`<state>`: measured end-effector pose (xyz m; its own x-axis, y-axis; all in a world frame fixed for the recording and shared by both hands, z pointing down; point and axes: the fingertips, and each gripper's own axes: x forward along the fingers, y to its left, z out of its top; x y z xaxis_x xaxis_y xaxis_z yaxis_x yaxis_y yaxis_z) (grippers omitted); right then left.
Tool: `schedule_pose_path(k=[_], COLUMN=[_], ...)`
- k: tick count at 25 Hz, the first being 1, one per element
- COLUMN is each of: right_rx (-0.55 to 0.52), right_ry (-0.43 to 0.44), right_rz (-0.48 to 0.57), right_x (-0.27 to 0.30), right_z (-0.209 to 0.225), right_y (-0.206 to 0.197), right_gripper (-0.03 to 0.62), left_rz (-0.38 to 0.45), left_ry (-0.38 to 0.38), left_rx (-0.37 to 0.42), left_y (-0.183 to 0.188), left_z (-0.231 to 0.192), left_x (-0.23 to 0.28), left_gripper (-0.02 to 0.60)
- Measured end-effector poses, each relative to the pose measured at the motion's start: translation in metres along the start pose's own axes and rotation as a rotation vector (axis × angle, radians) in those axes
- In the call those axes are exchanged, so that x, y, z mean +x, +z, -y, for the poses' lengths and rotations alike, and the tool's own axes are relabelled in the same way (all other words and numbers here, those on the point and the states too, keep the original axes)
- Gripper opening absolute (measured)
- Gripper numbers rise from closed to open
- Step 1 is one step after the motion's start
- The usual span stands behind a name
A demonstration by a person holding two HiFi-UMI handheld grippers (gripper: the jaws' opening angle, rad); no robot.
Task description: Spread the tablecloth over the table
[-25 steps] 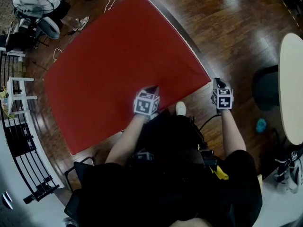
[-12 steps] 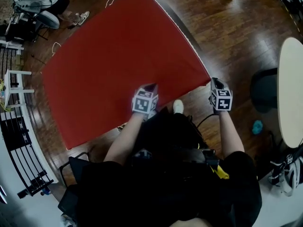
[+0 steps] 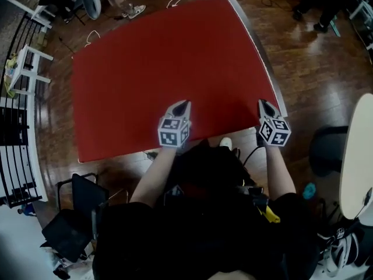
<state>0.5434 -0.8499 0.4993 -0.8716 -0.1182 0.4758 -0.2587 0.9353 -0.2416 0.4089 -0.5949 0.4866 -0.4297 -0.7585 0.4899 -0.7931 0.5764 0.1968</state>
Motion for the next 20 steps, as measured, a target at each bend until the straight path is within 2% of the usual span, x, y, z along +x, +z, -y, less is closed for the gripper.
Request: schedule_pose_path(k=[4, 7, 10, 13, 15, 17, 20], right_rx=[0.000, -0.021, -0.032, -0.059, -0.116, -0.171, -0.189], right_ry=[0.179, 0.288, 0.405, 0.538, 0.622, 0.709, 0.847], right_rz=[0.032, 0.053, 0.071, 0.063, 0.072, 0.085, 0.058], right_x=[0.068, 0.087, 0.110, 0.130, 0.138, 0.142, 0.150], right_z=[-0.102, -0.196, -0.280, -0.365, -0.422, -0.476, -0.539], right_y=[-0.004, -0.011, 0.000, 0.004, 0.002, -0.002, -0.010], right_gripper=[0.006, 0.006, 0.005, 0.005, 0.005, 0.005, 0.005], left_rz=[0.139, 0.263, 0.362, 0.430, 0.472, 0.517, 0.595], left_ry=[0.159, 0.255, 0.382, 0.490, 0.563, 0.655, 0.808], left_rx=[-0.093, -0.161, -0.173, -0.193, -0.207, -0.210, -0.247], left_y=[-0.013, -0.025, -0.027, -0.032, -0.044, -0.061, -0.089], left_z=[-0.112, -0.183, -0.244, -0.289, -0.309, -0.326, -0.346], left_x=[-0.056, -0.137, -0.213, -0.286, -0.334, -0.381, -0.446], left_gripper=[-0.005, -0.005, -0.005, -0.005, -0.005, -0.005, -0.005])
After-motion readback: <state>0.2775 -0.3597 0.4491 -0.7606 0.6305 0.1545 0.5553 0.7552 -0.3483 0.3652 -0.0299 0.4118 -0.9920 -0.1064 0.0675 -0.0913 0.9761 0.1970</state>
